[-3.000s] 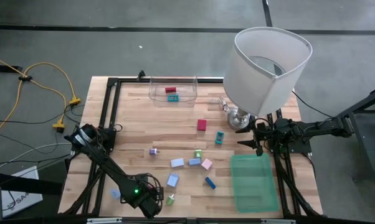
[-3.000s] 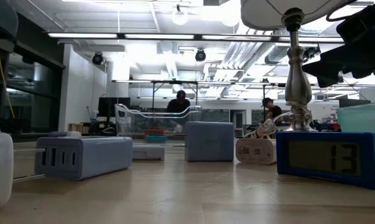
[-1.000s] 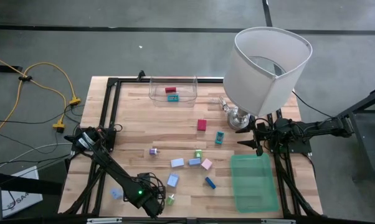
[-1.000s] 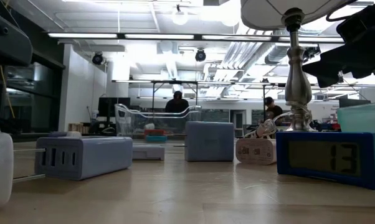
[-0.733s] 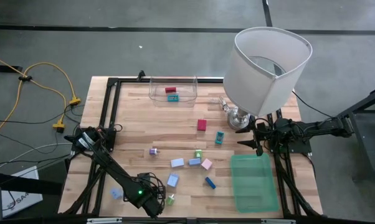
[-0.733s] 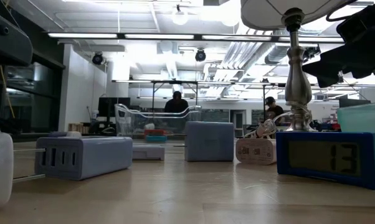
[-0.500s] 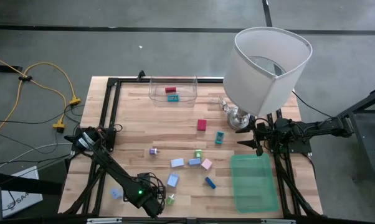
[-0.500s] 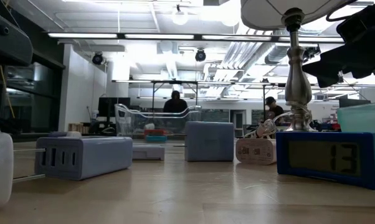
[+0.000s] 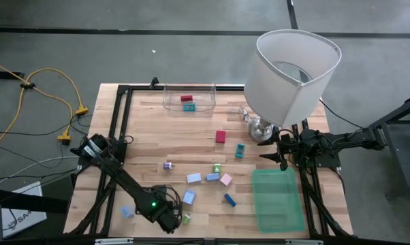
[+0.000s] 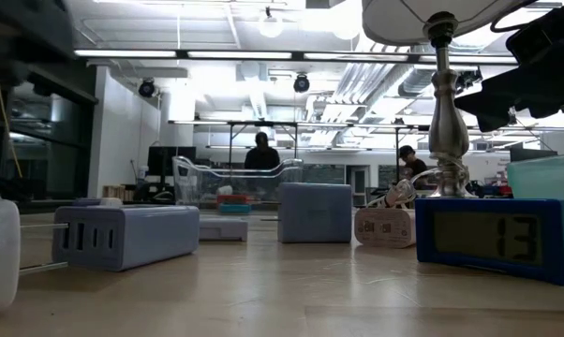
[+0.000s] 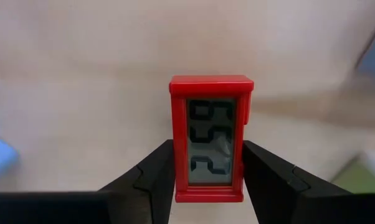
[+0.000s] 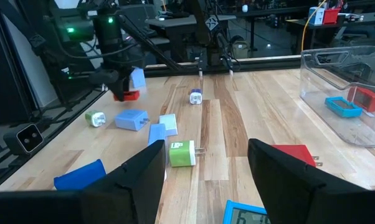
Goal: Pick & Place Office items
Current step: Put the red digital clock into the transparent bin
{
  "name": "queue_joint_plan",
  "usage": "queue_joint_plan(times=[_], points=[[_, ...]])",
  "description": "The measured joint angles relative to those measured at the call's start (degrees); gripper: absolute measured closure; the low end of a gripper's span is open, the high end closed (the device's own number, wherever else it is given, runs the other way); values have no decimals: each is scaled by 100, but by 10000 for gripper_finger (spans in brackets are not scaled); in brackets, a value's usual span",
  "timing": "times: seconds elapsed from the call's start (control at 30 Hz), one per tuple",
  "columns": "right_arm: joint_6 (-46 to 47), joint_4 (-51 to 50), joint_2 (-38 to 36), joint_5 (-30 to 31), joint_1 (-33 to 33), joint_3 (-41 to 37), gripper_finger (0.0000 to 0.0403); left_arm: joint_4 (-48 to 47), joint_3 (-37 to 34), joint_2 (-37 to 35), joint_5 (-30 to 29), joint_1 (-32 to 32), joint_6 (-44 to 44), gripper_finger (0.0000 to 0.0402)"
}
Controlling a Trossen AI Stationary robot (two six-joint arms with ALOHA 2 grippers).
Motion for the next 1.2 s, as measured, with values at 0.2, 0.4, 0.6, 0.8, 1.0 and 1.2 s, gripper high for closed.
queue_joint_plan(times=[0.2, 0.4, 0.6, 0.8, 1.0, 1.2], points=[[0, 0, -1, 2, 1, 0, 188, -640, 2, -327, -11, 444, 861, 244], [2, 0, -2, 2, 1, 0, 188, -1296, 2, -664, -44, 1172, 2187, 244], [0, 0, 0, 2, 0, 0, 188, -1609, 2, -1040, -307, 2235, 4162, 244], [0, 0, -1, 1, 0, 0, 188, -1598, 9, -1246, -611, 3461, 6261, 244], [0, 0, -1, 0, 0, 0, 188, -1461, 9, -1264, -617, 4557, 7836, 242], [0, 0, -2, 1, 0, 0, 188, -814, 9, -1264, -126, 5446, 9209, 241]])
